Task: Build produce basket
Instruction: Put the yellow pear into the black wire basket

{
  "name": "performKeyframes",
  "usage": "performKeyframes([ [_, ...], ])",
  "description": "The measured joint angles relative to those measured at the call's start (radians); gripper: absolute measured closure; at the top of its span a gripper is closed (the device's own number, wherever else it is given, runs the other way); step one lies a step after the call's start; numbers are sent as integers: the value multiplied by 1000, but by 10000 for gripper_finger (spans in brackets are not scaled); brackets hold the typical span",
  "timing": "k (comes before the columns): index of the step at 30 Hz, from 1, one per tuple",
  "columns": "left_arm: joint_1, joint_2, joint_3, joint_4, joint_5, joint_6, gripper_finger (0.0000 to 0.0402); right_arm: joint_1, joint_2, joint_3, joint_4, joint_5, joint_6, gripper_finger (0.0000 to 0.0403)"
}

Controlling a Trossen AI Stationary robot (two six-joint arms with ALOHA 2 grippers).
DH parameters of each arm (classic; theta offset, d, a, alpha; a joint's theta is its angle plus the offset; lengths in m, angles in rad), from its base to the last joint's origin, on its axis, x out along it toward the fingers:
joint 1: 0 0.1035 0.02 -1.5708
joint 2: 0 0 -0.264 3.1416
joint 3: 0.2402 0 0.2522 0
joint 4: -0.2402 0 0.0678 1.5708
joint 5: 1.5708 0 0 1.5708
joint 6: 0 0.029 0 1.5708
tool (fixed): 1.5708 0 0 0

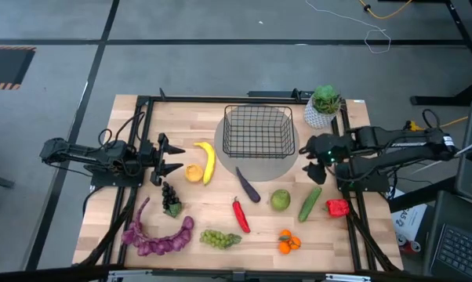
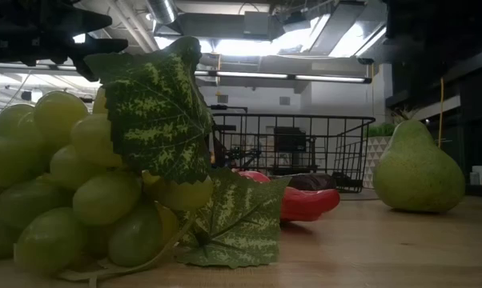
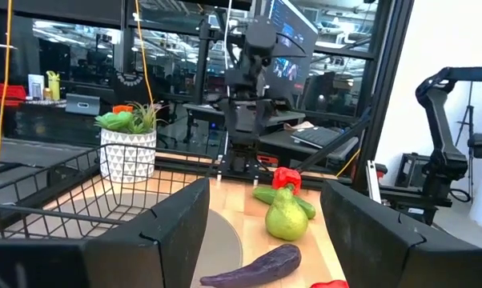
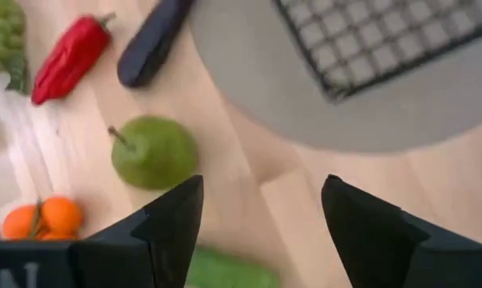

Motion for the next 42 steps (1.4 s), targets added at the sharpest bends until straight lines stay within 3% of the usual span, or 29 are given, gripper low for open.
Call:
performKeyframes([
  [4, 0, 5, 0, 11, -1, -40, 166, 43, 13, -6, -67, -8, 83, 148],
  [9, 0, 5, 19, 200, 27, 186, 166, 74, 9, -6, -94, -6, 128, 148],
  [11, -2, 20, 40, 191, 30, 185, 166, 82, 9, -6, -95, -7, 129, 148],
  [13, -1, 57, 69, 103, -51, 121, 169, 85, 9, -6, -99, -24, 129, 148],
  [16, -1, 146, 129, -172, -240, -36, 173, 85, 9, -6, -107, -68, 130, 148],
  [18, -1, 227, 167, -313, -288, -165, 174, 85, 9, -6, -114, -78, 129, 148],
  [21, -6, 340, 214, -402, -234, -241, 174, 85, 9, -6, -120, -78, 129, 148],
  [26, -40, 445, 298, -445, -169, -206, 174, 85, 9, -6, -132, -77, 126, 148],
  [34, -79, 546, 354, -520, -280, -16, 175, 85, 9, -6, -136, -76, 123, 148],
  [42, -111, 607, 357, -609, -277, -180, 175, 85, 9, -7, -147, -76, 122, 148],
])
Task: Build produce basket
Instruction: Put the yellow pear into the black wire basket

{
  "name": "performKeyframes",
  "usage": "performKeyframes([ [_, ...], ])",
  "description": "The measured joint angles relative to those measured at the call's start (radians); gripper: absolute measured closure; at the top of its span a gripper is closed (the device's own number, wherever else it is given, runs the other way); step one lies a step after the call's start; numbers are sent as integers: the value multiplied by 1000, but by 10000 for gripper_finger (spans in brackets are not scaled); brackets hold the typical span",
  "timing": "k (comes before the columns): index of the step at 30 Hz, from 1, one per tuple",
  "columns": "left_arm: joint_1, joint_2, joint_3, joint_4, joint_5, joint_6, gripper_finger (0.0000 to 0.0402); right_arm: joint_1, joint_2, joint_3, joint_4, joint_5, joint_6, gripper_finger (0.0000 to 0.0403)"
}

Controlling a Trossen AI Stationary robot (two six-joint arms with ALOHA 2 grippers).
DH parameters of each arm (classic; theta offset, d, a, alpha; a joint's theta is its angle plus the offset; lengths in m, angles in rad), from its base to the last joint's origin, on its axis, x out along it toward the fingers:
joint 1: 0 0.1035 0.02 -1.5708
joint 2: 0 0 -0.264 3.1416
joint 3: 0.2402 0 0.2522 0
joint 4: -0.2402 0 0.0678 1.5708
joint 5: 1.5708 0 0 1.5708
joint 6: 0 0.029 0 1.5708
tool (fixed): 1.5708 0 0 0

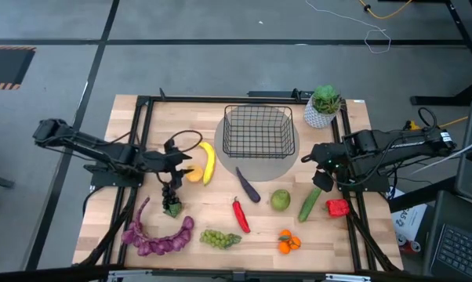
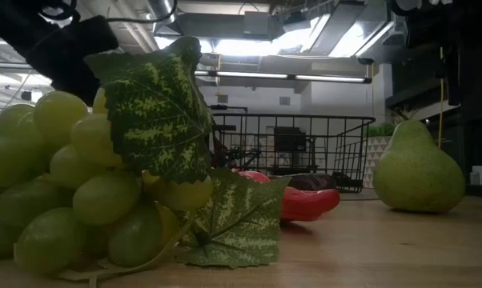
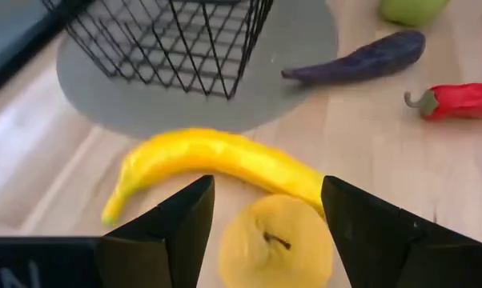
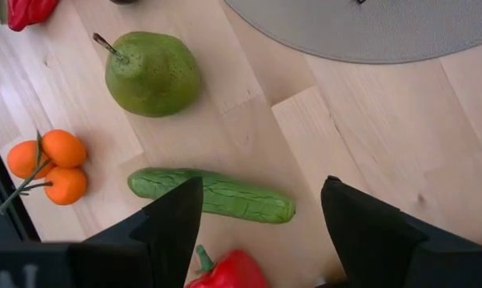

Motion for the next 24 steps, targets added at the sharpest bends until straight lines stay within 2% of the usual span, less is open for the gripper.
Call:
performKeyframes([
  [9, -6, 78, 0, -44, -4, -96, 175, 0, 0, 0, 0, 1, -3, 148],
  [15, -6, 112, 0, -44, -4, -105, 175, 0, 0, 0, 0, 1, -4, 148],
  [24, -6, 124, 0, -43, 6, -262, 175, 0, 0, 0, -3, 1, -4, 148],
])
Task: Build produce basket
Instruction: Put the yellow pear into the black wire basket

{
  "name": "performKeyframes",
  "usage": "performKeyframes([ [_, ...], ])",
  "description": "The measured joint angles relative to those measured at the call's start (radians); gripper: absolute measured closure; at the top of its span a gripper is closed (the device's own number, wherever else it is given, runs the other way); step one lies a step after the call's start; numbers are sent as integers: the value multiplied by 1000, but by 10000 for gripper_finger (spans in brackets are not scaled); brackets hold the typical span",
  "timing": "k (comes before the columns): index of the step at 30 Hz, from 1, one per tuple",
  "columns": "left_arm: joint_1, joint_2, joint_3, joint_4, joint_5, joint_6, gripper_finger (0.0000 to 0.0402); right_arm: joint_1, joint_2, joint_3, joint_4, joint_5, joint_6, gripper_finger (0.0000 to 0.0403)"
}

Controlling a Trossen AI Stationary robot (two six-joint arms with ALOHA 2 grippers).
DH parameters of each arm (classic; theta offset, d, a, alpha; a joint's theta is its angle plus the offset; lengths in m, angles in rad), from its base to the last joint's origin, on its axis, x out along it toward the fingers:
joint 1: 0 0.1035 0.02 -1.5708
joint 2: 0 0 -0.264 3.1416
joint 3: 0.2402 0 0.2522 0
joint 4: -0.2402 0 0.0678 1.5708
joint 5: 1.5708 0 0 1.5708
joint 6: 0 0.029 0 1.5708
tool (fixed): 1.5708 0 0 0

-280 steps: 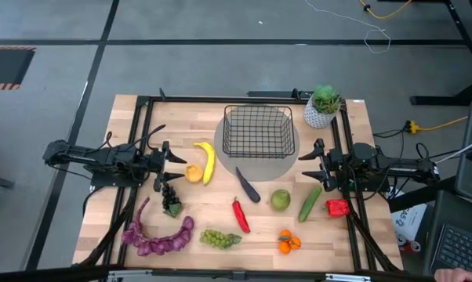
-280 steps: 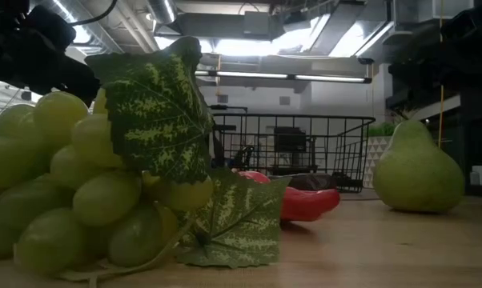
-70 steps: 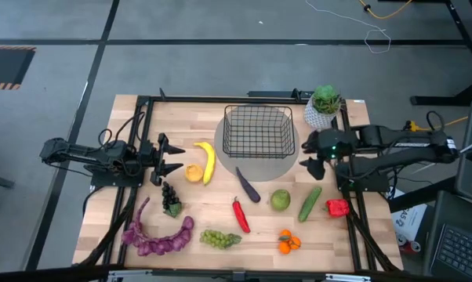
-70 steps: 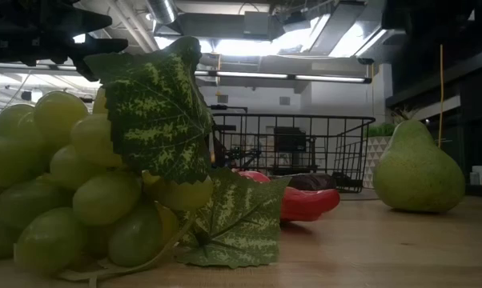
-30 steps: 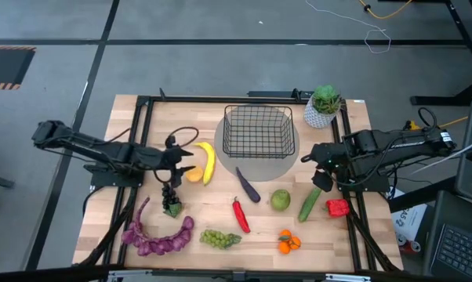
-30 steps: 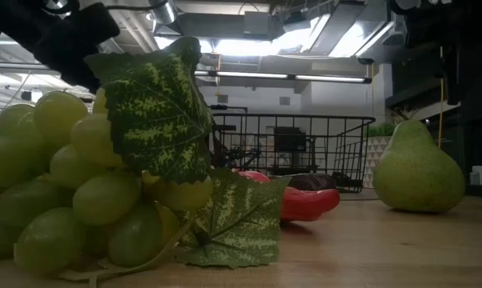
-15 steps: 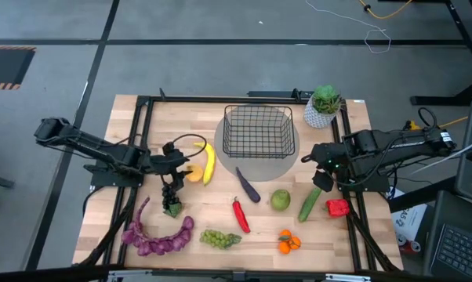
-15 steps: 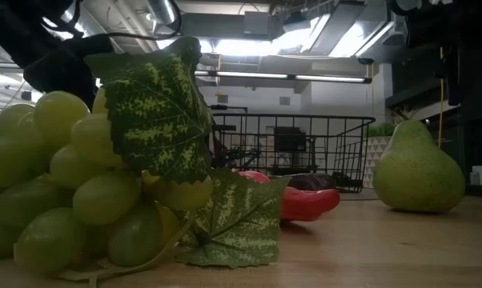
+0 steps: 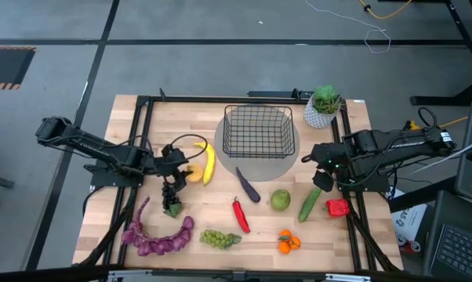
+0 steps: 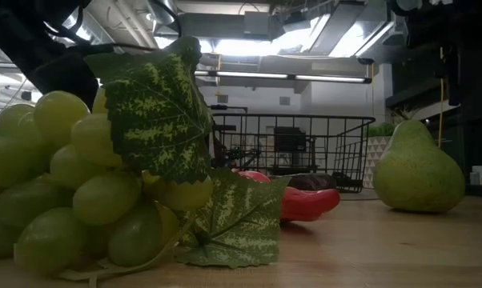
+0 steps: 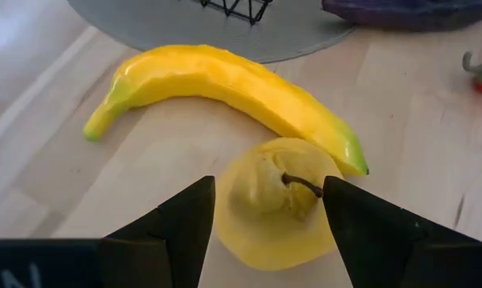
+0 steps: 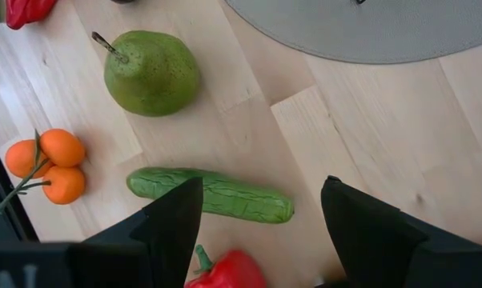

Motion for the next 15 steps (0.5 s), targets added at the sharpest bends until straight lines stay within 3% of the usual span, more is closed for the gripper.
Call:
performKeyframes([
  [7, 0, 0, 0, -3, -20, -18, 184, 0, 0, 0, -27, 0, 0, 148],
  [15, 0, 0, 0, -30, -24, -20, 268, 0, 0, 0, -30, 0, 0, 148],
])
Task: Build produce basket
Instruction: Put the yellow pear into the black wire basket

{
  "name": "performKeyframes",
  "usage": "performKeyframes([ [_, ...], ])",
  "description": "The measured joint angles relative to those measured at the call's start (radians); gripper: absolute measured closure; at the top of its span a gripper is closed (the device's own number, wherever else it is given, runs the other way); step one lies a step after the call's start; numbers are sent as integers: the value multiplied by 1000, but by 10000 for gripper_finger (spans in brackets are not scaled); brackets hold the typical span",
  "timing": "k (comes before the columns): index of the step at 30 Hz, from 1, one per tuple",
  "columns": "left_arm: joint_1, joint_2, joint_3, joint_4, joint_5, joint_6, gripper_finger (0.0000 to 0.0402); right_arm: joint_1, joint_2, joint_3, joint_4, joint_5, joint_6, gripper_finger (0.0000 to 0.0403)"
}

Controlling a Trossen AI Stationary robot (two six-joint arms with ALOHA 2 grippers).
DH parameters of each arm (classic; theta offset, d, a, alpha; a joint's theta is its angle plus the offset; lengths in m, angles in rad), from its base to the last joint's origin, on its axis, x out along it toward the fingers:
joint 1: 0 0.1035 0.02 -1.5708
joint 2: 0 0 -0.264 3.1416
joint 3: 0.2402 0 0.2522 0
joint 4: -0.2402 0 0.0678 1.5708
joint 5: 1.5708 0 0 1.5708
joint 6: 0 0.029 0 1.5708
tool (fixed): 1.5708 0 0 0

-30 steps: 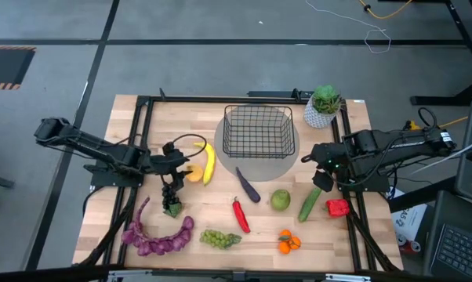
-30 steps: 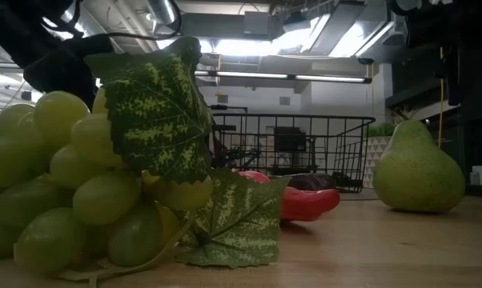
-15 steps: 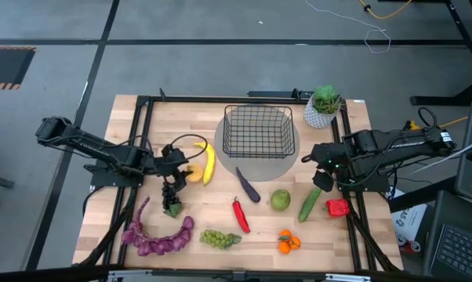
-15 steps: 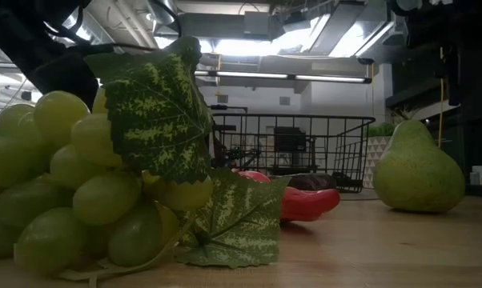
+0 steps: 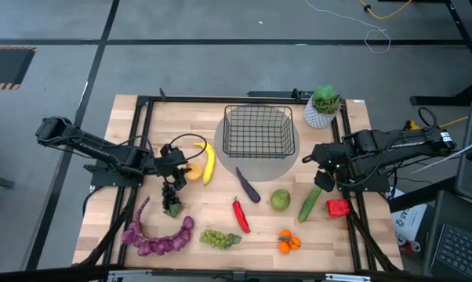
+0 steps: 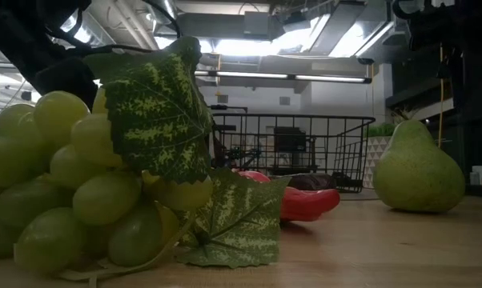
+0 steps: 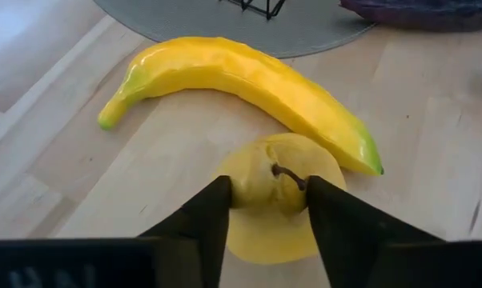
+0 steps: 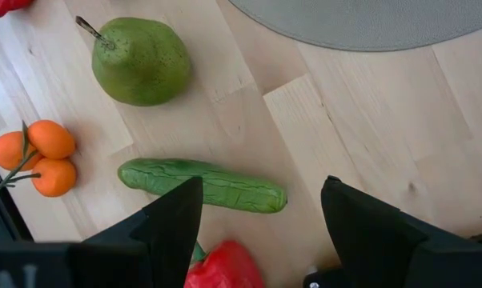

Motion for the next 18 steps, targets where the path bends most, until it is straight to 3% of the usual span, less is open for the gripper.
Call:
performKeyframes([
  [8, 0, -1, 0, 35, -44, 1, 349, 0, 0, 0, 0, 0, 0, 148],
  [13, 0, -14, 24, 42, -77, 8, 365, 0, 0, 0, -2, 0, 0, 148],
  [18, 0, -15, 133, 44, -143, 40, 367, 0, 0, 0, -6, 0, 0, 148],
])
